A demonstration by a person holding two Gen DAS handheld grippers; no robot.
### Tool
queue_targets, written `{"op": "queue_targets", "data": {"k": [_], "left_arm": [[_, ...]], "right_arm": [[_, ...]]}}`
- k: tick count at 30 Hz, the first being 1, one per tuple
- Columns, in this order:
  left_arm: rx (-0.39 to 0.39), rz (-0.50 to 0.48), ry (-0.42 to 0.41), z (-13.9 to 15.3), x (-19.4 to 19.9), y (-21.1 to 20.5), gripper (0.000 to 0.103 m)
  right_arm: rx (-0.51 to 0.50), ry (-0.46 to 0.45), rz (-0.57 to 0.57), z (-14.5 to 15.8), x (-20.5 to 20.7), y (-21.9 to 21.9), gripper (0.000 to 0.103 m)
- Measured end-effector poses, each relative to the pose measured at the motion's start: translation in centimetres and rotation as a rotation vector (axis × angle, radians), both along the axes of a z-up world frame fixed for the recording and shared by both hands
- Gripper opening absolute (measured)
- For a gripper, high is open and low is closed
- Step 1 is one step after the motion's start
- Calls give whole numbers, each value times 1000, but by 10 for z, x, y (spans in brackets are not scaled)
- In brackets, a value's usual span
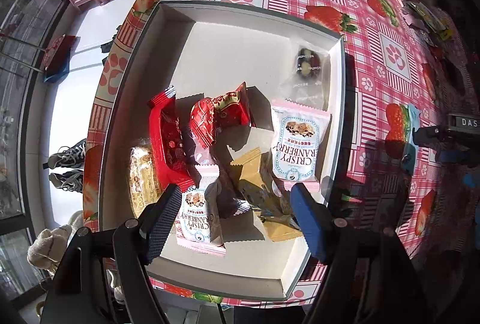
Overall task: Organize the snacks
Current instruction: 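Grasp the light-blue packet with right tool while left tool grasps clear-packed meat stick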
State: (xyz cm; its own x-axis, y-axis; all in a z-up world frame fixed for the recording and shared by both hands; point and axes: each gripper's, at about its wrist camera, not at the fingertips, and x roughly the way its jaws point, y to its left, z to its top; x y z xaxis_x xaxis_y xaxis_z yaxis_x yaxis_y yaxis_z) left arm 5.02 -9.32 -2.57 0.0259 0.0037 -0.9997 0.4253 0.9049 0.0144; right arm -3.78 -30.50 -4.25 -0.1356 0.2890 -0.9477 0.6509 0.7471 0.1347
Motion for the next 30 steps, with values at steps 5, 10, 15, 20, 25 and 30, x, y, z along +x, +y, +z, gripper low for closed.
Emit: {"op": "queue_targets", "data": {"k": [5, 10, 15, 20, 25, 30], "left_arm": [[0, -95, 4, 1, -17, -27, 78], [-18, -209, 44, -1, -46, -54, 78], [-27, -325, 92, -8, -79, -79, 78], [-31, -393, 123, -18, -101, -106, 78], [-34, -413, 149, -32, -111, -137, 78], [-17, -426, 182, -55, -118, -167, 78]], "right_arm": [[1, -1, 5, -11, -2, 3, 103], [-16, -9, 77, -29, 4, 20, 103], [-74, 41, 144, -35, 8, 40, 103], [-95, 12, 236, -26, 6, 51, 86], [-119, -61, 291, -7, -2, 54, 24], [-21, -122, 194, -4, -23, 33, 24]]}}
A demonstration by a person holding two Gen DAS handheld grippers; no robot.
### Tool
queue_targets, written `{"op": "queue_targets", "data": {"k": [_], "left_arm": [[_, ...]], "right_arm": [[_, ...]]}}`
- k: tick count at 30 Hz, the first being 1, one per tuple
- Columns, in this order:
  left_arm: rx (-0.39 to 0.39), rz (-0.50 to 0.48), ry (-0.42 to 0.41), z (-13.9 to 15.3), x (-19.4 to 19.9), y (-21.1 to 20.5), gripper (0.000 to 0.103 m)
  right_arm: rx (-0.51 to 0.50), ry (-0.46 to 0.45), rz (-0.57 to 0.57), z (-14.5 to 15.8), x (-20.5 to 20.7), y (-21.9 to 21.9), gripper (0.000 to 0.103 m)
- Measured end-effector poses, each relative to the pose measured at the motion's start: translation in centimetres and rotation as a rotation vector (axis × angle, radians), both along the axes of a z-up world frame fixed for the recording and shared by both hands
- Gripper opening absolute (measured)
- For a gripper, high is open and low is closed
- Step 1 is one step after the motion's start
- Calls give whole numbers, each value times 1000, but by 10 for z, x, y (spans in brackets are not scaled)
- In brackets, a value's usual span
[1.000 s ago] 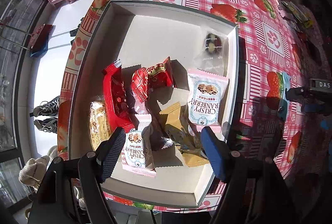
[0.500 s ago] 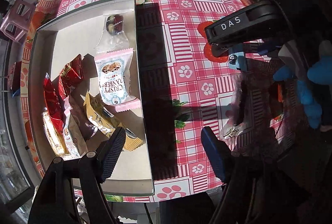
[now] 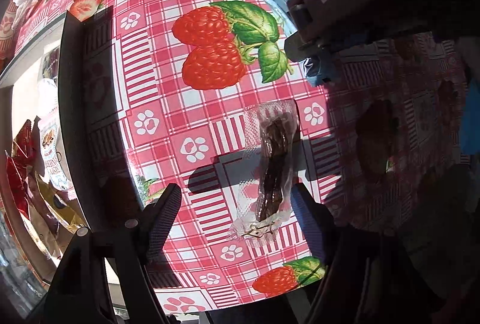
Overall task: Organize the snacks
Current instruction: 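Grasp the light-blue packet with right tool while left tool grasps clear-packed meat stick, then carry both held snacks over the white tray and open both tools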
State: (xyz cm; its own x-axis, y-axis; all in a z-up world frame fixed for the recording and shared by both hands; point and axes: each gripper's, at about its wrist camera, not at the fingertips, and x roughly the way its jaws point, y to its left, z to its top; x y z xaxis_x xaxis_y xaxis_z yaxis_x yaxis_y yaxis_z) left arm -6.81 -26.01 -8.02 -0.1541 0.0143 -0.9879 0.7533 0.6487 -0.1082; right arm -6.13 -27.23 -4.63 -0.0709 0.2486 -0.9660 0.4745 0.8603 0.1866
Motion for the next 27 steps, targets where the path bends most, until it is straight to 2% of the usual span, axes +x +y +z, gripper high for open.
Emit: {"op": "queue_targets", "data": {"k": [2, 6, 11, 12, 14, 15, 17, 21, 22, 24, 27], "left_arm": [[19, -20, -3, -9, -6, -10, 79], [52, -96, -81, -16, -23, -32, 88], [46, -99, -82, -18, -30, -46, 87], [39, -98, -85, -16, -30, -49, 80], [19, -108, -98, -11, -30, -50, 59], [9, -124, -103, -6, -25, -40, 41], [-4, -120, -78, -3, -17, -37, 37], [-46, -41, -44, 8, 3, -22, 32], [-55, -32, -49, 13, 7, -19, 19], [-73, -9, -59, 23, 17, -15, 16], [-96, 17, -78, 38, 28, -14, 16]], "right_arm": [[15, -13, -8, 1, -9, -5, 24], [38, -38, -48, 7, -31, -18, 24], [44, -53, -56, 13, -48, -27, 24], [50, -57, -65, 21, -60, -47, 24], [56, -62, -83, 23, -63, -63, 24], [59, -65, -91, 29, -64, -70, 24], [56, -70, -99, 32, -70, -76, 24], [46, -69, -110, 40, -78, -90, 24], [46, -69, -116, 39, -77, -91, 24], [46, -68, -122, 39, -77, -94, 24], [47, -69, -117, 45, -82, -99, 24]]}}
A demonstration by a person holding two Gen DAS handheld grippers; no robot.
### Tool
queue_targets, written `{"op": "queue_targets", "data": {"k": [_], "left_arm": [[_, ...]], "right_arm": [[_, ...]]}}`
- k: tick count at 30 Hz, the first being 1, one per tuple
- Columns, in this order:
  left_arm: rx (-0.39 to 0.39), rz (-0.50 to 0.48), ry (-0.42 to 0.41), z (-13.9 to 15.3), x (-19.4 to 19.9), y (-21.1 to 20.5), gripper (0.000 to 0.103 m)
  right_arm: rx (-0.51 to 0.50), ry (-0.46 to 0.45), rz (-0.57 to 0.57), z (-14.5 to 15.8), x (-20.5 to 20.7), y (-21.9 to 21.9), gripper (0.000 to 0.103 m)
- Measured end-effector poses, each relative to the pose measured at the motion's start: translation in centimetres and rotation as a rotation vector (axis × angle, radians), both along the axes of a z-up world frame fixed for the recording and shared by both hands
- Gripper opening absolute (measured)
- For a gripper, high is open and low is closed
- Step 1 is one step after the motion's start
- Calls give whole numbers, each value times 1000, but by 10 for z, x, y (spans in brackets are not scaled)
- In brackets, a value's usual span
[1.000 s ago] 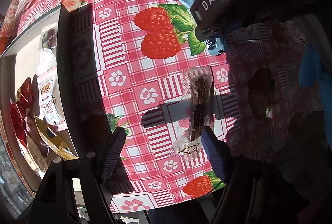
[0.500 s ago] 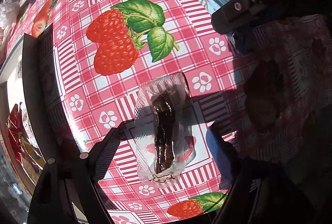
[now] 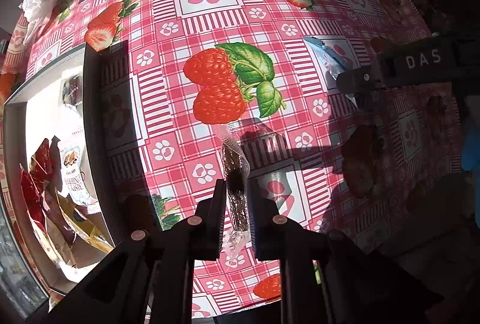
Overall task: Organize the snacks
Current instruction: 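Carry both held snacks over the white tray and open both tools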
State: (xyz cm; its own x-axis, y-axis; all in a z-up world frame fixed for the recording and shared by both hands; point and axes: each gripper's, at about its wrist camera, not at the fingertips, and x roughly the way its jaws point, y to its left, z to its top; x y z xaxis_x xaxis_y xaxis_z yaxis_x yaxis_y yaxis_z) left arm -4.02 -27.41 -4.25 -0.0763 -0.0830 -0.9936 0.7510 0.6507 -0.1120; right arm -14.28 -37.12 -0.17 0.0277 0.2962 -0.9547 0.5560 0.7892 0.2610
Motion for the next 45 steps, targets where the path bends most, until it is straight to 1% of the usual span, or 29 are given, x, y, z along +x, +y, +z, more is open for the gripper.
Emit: {"op": "queue_targets", "data": {"k": [4, 5, 6, 8, 10, 11, 12, 13, 14, 15, 16, 17, 19, 23, 24, 25, 27, 29, 30, 31, 32, 33, 36, 37, 45], "left_arm": [[-14, 25, -9, 10, 13, 16, 16], [-14, 33, -8, 11, 14, 17, 16], [-15, 45, -4, 15, 5, 19, 16], [-18, 64, 7, 15, 4, 27, 16], [-24, 76, 23, 11, 10, 48, 16], [-17, 86, 26, 11, 12, 52, 17], [-6, 94, 33, 8, 11, 52, 25], [0, 100, 45, 6, 13, 55, 40], [0, 107, 54, 8, 15, 59, 49], [-2, 111, 54, 7, 15, 59, 61], [-2, 110, 53, 5, 14, 54, 66], [-1, 103, 61, 3, 13, 50, 68], [14, 83, 86, -6, 8, 37, 76], [108, 33, 95, -39, -8, 12, 77], [123, 15, 69, -43, -14, 6, 82], [121, -8, 46, -43, -20, 0, 83], [164, -79, 1, -45, -34, -10, 84], [152, -119, -1, -44, -44, -15, 83], [134, -134, -7, -41, -48, -16, 73], [123, -153, -21, -37, -51, -17, 54], [109, -172, -18, -34, -53, -18, 46], [100, -171, 4, -33, -52, -17, 42], [57, -99, 56, -28, -39, -7, 39], [39, -73, 60, -24, -33, -3, 39], [-59, 53, -28, 32, 14, 40, 39]], "right_arm": [[-5, -5, 9, 3, 5, 8, 24], [-5, -5, 9, 0, 10, 12, 24], [-6, -5, 10, 1, 10, 12, 24], [-10, -6, 6, 3, 10, 14, 24], [-10, -8, -1, 5, 10, 14, 24], [-12, -8, -1, 5, 11, 15, 24], [-12, -7, 0, 5, 10, 15, 24], [-12, -4, -2, 4, 11, 16, 24], [-10, -3, -4, 3, 10, 17, 24], [-6, -2, -8, 2, 10, 17, 24], [-2, -1, -11, 1, 11, 19, 24], [0, 1, -13, 0, 11, 20, 24], [5, 4, -13, -1, 10, 20, 24], [4, 10, -14, -1, 5, 19, 24], [4, 11, -17, 0, 3, 18, 24], [4, 12, -18, 1, 1, 16, 24], [5, 12, -20, 2, -3, 13, 24], [8, 14, -20, 2, -5, 12, 24], [9, 17, -18, 1, -6, 12, 24], [8, 20, -16, 1, -7, 12, 24], [9, 23, -15, 0, -7, 12, 24], [10, 23, -16, 0, -6, 12, 24], [11, 18, -6, 1, -2, 13, 24], [10, 15, -3, 2, 0, 14, 24], [2, -11, 25, 13, 18, 27, 24]]}}
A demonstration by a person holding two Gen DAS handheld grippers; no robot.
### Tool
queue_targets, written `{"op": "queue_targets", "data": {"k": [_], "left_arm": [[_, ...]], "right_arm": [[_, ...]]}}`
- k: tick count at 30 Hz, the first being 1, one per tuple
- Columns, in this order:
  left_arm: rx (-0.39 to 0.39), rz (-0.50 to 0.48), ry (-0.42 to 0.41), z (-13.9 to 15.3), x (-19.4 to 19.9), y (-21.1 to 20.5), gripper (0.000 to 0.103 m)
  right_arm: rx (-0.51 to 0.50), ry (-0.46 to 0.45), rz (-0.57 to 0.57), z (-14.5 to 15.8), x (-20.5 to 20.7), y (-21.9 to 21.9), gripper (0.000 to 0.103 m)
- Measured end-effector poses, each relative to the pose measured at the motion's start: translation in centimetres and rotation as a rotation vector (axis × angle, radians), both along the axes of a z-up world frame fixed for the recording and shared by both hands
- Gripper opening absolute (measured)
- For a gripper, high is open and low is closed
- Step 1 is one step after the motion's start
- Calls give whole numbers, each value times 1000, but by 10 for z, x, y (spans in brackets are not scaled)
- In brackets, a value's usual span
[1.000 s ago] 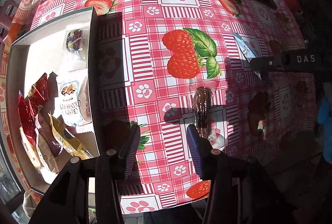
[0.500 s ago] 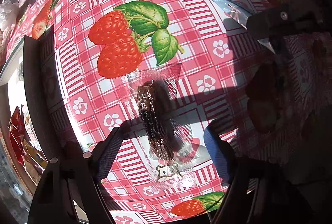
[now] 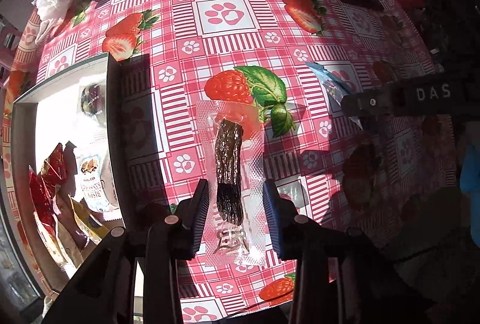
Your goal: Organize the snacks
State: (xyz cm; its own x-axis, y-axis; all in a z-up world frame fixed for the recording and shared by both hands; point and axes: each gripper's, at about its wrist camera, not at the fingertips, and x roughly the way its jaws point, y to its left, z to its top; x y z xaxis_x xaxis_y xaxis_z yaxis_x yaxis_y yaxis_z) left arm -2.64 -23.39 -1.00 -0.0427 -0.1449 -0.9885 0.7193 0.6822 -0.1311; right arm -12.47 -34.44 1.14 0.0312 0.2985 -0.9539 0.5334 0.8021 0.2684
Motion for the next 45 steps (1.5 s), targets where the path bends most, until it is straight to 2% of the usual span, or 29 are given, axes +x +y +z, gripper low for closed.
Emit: {"op": "queue_targets", "data": {"k": [5, 11, 22, 30, 35, 36, 37, 39, 43, 44, 45], "left_arm": [[-39, 93, -49, 29, 26, 34, 39], [-46, 208, -95, 36, 45, 71, 39], [8, 367, -111, 25, 70, 145, 39], [44, 424, -86, 9, 79, 177, 40], [56, 451, -69, 4, 82, 189, 46], [53, 453, -73, 4, 83, 190, 52], [53, 455, -78, 5, 83, 191, 66], [57, 459, -93, 7, 85, 192, 81], [85, 468, -72, 3, 90, 195, 83], [102, 471, -66, 0, 90, 195, 83], [120, 473, -71, -1, 91, 196, 83]], "right_arm": [[-5, -22, 29, 8, 19, 15, 24], [4, -65, 96, 22, 52, 48, 24], [57, -139, 267, 41, 118, 136, 24], [108, -136, 354, 35, 149, 193, 24], [112, -107, 413, 26, 159, 222, 25], [106, -98, 423, 24, 160, 225, 25], [105, -91, 429, 22, 161, 229, 25], [102, -74, 438, 20, 162, 234, 25], [80, -47, 454, 16, 163, 239, 25], [76, -39, 455, 15, 164, 241, 27], [72, -34, 456, 14, 165, 241, 48]]}}
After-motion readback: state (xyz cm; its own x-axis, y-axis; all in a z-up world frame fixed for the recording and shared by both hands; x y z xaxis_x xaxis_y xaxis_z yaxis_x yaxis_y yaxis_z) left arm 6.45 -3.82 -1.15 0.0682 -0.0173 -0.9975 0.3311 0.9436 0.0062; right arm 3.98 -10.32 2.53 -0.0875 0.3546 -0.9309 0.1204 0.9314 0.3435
